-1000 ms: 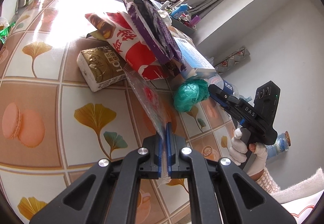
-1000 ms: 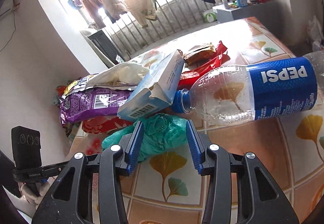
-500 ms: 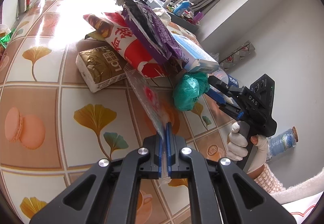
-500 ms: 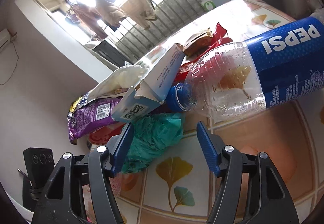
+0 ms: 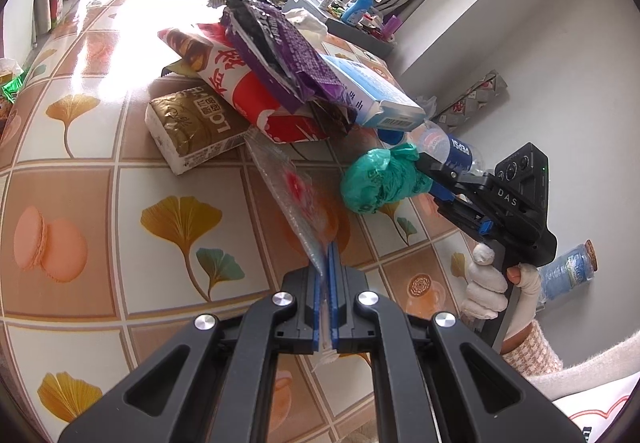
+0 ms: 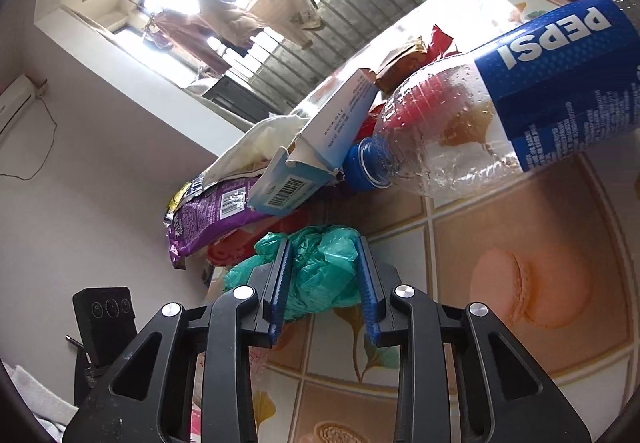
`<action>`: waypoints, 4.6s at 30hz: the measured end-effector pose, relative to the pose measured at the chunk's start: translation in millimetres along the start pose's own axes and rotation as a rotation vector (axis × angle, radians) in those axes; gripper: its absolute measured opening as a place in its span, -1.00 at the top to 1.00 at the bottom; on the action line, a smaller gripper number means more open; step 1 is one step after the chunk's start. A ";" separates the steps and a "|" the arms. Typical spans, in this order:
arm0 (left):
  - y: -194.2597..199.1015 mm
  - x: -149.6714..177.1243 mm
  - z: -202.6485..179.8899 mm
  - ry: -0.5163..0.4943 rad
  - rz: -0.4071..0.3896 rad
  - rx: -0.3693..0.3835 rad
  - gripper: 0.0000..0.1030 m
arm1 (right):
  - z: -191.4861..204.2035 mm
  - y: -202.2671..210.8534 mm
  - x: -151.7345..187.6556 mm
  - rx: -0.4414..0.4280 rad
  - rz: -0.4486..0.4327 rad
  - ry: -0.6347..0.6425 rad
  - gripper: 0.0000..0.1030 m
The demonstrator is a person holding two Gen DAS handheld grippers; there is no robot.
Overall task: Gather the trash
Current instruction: 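Lift the green bag and clear wrapper and carry both toward the blue wastebasket, then open both grippers over the blue wastebasket, dropping the wrapper and green bag, then move both tools back toward the table and the Pepsi bottle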
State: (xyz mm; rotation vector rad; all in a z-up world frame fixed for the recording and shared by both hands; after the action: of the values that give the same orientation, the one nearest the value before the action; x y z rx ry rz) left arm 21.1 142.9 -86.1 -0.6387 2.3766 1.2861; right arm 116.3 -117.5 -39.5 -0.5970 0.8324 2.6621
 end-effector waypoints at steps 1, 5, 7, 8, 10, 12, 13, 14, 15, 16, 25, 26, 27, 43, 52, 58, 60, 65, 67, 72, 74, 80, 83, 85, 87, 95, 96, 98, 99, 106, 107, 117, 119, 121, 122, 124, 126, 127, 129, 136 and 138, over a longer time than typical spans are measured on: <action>0.8 2.3 -1.4 -0.009 0.003 -0.002 0.95 | 0.0 7.2 3.2 0.002 -0.004 0.003 0.46; 2.2 13.2 -7.4 -0.005 0.041 0.047 0.96 | 0.4 37.2 15.2 0.003 -0.044 -0.006 0.48; 4.0 13.5 -15.7 -0.027 0.053 0.074 0.97 | -0.8 55.0 18.3 -0.009 -0.086 -0.021 0.49; 4.2 12.8 -21.5 -0.047 0.057 0.083 0.97 | -1.2 64.7 17.4 -0.015 -0.112 -0.030 0.49; 4.0 10.3 -38.0 -0.094 0.058 0.109 0.97 | -2.2 84.5 13.3 -0.038 -0.169 -0.049 0.49; 1.2 7.5 -57.1 -0.140 0.055 0.140 0.97 | -2.1 105.2 7.5 -0.060 -0.228 -0.059 0.49; -1.1 5.3 -69.0 -0.165 0.052 0.160 0.97 | -1.1 115.5 4.1 -0.067 -0.258 -0.057 0.49; -4.1 3.2 -80.3 -0.188 0.053 0.177 0.97 | 0.0 126.2 -0.1 -0.070 -0.288 -0.052 0.49; -8.9 1.0 -92.4 -0.213 0.056 0.191 0.97 | 1.2 137.2 -4.9 -0.069 -0.319 -0.047 0.49; -14.6 -1.6 -104.8 -0.235 0.062 0.206 0.97 | 1.7 147.6 -9.3 -0.068 -0.351 -0.041 0.49; -88.1 -29.3 -228.5 -0.459 0.110 0.297 0.97 | -34.1 243.4 -32.8 0.085 -0.640 -0.059 0.49; -98.4 -31.7 -242.7 -0.486 0.116 0.299 0.97 | -41.4 252.1 -34.2 0.106 -0.667 -0.071 0.49; -108.2 -33.6 -256.9 -0.511 0.122 0.303 0.97 | -49.1 259.7 -35.1 0.129 -0.692 -0.084 0.49; -309.0 -17.7 -410.3 -0.706 0.348 0.185 0.96 | -241.2 348.9 2.9 0.847 -0.861 -0.453 0.48; -412.8 7.2 -458.1 -0.757 0.462 0.181 0.96 | -339.3 354.2 27.6 0.967 -0.797 -0.676 0.48; -454.0 41.3 -506.8 -0.797 0.532 0.232 0.96 | -376.2 370.9 55.3 1.045 -0.784 -0.772 0.45; -469.9 58.9 -519.9 -0.827 0.571 0.248 0.89 | -399.1 370.1 64.4 1.043 -0.759 -0.816 0.35; -509.3 90.1 -517.1 -0.864 0.628 0.155 0.12 | -433.9 360.0 98.3 1.012 -0.684 -0.972 0.19; -507.4 91.0 -513.1 -0.837 0.638 0.157 0.10 | -430.8 360.0 106.7 0.992 -0.704 -0.997 0.18; -479.1 69.1 -511.9 -0.845 0.570 0.179 -0.02 | -401.8 362.8 103.6 0.997 -0.737 -0.937 0.11; -461.2 52.4 -513.6 -0.822 0.528 0.199 -0.07 | -389.0 365.1 96.0 1.003 -0.751 -0.896 0.10; -374.7 -10.6 -509.8 -0.758 0.338 0.304 -0.33 | -325.9 373.1 49.5 1.046 -0.794 -0.655 -0.12; -327.0 -40.8 -492.6 -0.738 0.239 0.332 -0.53 | -282.6 371.0 21.1 1.059 -0.817 -0.493 -0.35; -294.9 -59.3 -477.1 -0.723 0.177 0.351 -0.71 | -253.8 366.1 4.5 1.067 -0.829 -0.390 -0.45; -261.2 -78.0 -457.5 -0.704 0.109 0.361 -0.89 | -225.5 357.7 -10.4 1.066 -0.835 -0.293 -0.59; -146.8 -136.2 -358.1 -0.583 -0.128 0.317 -0.89 | -121.6 319.1 -48.9 1.119 -0.869 0.097 -0.84; -136.4 -140.2 -345.3 -0.579 -0.150 0.298 -0.89 | -112.6 312.3 -51.6 1.102 -0.860 0.138 -0.84; -116.1 -145.9 -319.4 -0.567 -0.186 0.260 -0.89 | -99.9 299.3 -56.0 1.060 -0.827 0.193 -0.84; -107.7 -148.8 -306.8 -0.558 -0.203 0.238 -0.89 | -94.5 294.0 -57.2 1.041 -0.815 0.209 -0.84; -55.9 -164.2 -221.3 -0.444 -0.312 0.118 -0.89 | -67.6 267.6 -63.5 0.879 -0.781 0.206 -0.84; -50.7 -165.2 -210.0 -0.425 -0.320 0.103 -0.89 | -65.6 261.7 -65.1 0.846 -0.770 0.198 -0.84; -44.2 -160.3 -153.3 -0.364 -0.319 0.040 -0.88 | -59.7 187.1 -72.9 0.580 -0.578 0.059 -0.66; -44.6 -162.4 -147.7 -0.358 -0.319 0.037 -0.81 | -58.6 177.6 -73.3 0.561 -0.554 0.038 -0.60; -43.1 -165.6 -140.5 -0.347 -0.326 0.020 -0.76 | -57.1 170.0 -74.9 0.559 -0.533 0.045 -0.57; -42.7 -167.3 -136.7 -0.341 -0.328 0.011 -0.72 | -54.7 164.7 -75.3 0.561 -0.520 0.057 -0.55; -40.1 -168.5 -128.5 -0.327 -0.322 -0.006 -0.62 | -49.5 152.3 -80.3 0.554 -0.485 0.092 -0.55; -38.2 -164.9 -123.4 -0.318 -0.305 -0.002 -0.52 | -45.3 137.1 -87.9 0.540 -0.436 0.145 -0.55; -38.5 -161.1 -122.1 -0.322 -0.293 0.003 -0.43 | -42.4 126.7 -92.7 0.540 -0.407 0.178 -0.55; -38.3 -150.6 -122.9 -0.342 -0.274 0.014 -0.30 | -38.6 107.1 -105.6 0.535 -0.357 0.245 -0.55; -65.8 -95.0 -141.4 -0.364 -0.119 0.150 0.32 | -63.0 26.5 -139.6 0.455 -0.042 0.265 -0.20; -85.2 -77.6 -145.4 -0.368 -0.068 0.154 0.46 | -75.8 7.8 -134.9 0.429 0.074 0.218 -0.09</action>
State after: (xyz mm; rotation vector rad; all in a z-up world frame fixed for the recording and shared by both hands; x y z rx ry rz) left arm 117.7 -4.9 -29.3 -0.3937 2.1056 1.0729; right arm 253.7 -188.4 -29.7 -0.7590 1.4610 2.3912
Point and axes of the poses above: each gripper's, at about its wrist camera, not at the fingertips, and y roughly against the way its jaws point, z to its left, x to its underside, the point moved 8 cm from there along -y, roughly the way its jaws point, and after that the axes turned 1 degree about -z, right-handed, at the moved point
